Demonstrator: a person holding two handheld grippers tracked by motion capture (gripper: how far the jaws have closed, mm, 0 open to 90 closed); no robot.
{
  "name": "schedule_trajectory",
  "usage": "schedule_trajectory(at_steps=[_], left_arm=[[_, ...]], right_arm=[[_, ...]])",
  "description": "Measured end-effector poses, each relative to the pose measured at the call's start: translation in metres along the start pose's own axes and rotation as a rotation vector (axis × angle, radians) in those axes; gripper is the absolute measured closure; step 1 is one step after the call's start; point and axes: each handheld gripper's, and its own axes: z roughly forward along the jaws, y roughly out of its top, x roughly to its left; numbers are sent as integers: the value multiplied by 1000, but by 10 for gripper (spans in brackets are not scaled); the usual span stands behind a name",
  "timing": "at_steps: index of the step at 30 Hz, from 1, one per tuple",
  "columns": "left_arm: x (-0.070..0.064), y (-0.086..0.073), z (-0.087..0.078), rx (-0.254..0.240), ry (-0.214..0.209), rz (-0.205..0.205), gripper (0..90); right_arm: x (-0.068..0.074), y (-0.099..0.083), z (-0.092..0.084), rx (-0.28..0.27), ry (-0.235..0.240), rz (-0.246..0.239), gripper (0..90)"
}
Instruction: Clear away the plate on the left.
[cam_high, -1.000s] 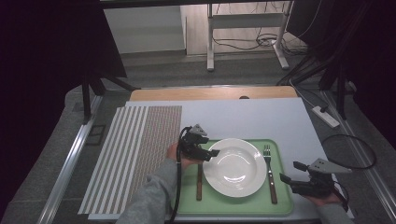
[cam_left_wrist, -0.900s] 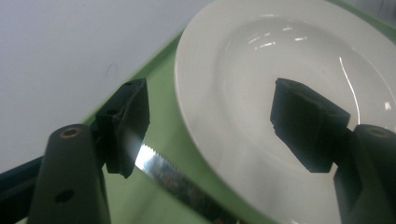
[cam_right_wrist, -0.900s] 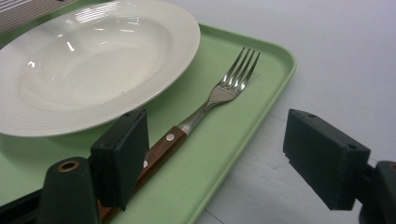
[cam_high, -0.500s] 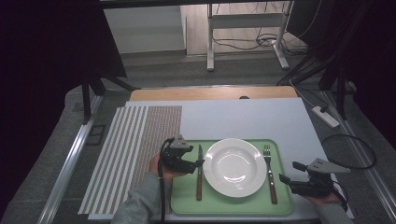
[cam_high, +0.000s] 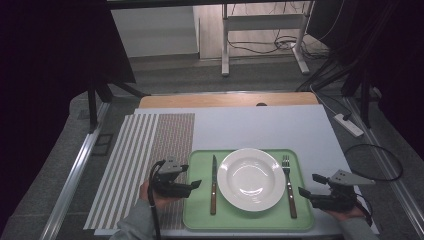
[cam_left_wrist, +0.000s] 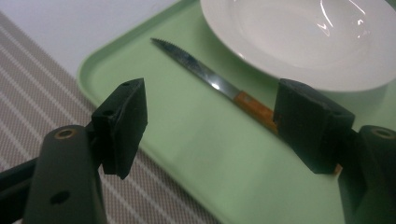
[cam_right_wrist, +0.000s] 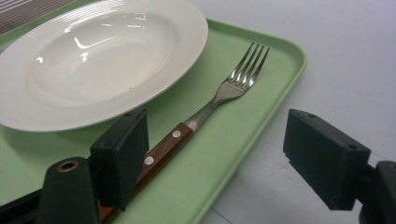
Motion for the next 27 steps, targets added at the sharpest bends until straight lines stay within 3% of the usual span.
schedule_trajectory(at_steps=[15, 27], left_arm=[[-3, -35, -29, -28, 50, -27, 253], [-2, -37, -30, -33, 54, -23, 251]], right_arm=[[0, -1, 0, 8, 27, -6, 230], [-1, -1, -1, 7, 30, -7, 230]])
